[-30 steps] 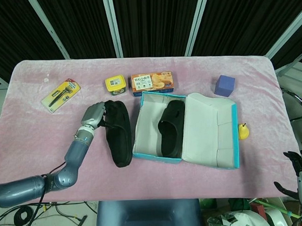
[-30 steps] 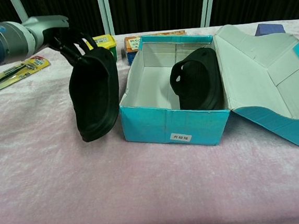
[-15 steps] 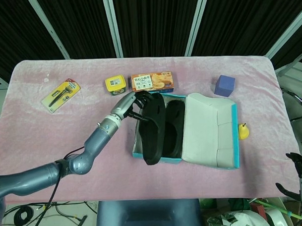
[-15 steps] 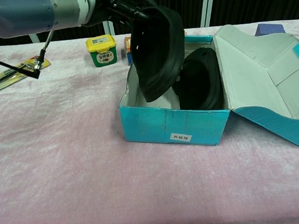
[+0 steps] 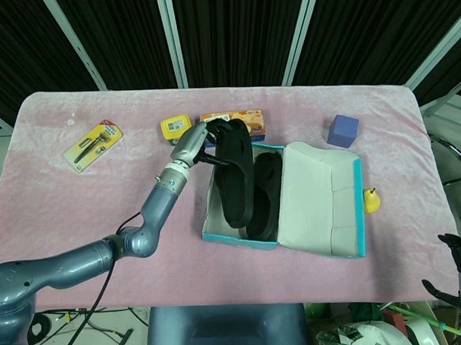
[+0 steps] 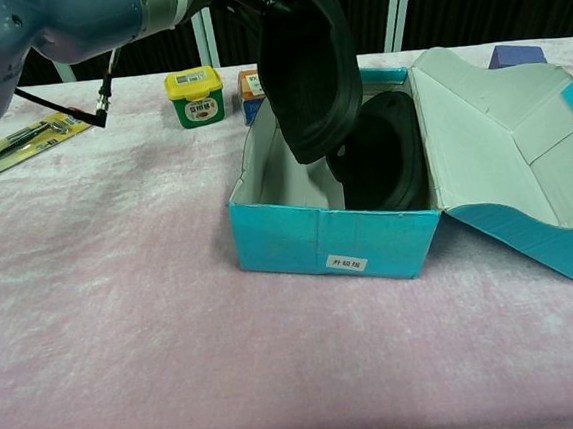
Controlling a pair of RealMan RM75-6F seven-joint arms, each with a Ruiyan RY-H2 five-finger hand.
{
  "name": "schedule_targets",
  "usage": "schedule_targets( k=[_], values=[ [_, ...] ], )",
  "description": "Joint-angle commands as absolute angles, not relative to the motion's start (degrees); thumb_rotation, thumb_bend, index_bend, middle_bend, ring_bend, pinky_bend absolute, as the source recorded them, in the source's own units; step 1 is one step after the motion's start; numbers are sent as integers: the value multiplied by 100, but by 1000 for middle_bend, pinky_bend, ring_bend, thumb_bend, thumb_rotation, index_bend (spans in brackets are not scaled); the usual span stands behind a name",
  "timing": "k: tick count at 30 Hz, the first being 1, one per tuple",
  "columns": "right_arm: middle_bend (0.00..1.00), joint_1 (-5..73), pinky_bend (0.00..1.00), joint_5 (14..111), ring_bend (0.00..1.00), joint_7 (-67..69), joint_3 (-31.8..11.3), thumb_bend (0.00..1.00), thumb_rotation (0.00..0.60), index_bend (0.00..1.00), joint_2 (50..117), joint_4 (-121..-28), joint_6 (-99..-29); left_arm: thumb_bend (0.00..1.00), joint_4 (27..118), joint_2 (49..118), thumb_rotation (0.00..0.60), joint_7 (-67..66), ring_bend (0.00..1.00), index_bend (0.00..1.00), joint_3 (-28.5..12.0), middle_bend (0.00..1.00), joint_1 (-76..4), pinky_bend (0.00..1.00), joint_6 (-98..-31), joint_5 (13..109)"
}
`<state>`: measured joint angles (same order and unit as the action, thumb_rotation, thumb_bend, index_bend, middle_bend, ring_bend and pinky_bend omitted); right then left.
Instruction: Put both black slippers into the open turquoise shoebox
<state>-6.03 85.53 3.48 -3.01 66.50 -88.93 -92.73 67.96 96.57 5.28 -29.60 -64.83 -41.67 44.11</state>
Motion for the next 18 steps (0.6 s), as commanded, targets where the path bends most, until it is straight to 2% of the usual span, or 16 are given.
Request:
schedule_targets(
  k=[1, 11, 18],
  values=[
    [171, -607, 200, 8546, 69, 354, -305, 12, 600, 214, 6651, -8894, -9276, 0, 6620, 9781, 600, 640, 340, 364, -2881, 482, -6527, 369, -4191, 4685],
    [171, -624, 200, 8518, 69, 384, -311, 12, 600, 214, 6651, -8884, -9278, 0, 5632, 10328, 600, 797, 337, 375, -2528, 483, -6778, 323, -4239, 5574],
    [171, -615, 200, 8503, 69, 380, -323, 11, 600, 213, 6646, -8886, -9257, 0, 5449, 10503, 600, 1476, 337, 385, -2457, 484, -6740, 326, -4204, 6050]
  ],
)
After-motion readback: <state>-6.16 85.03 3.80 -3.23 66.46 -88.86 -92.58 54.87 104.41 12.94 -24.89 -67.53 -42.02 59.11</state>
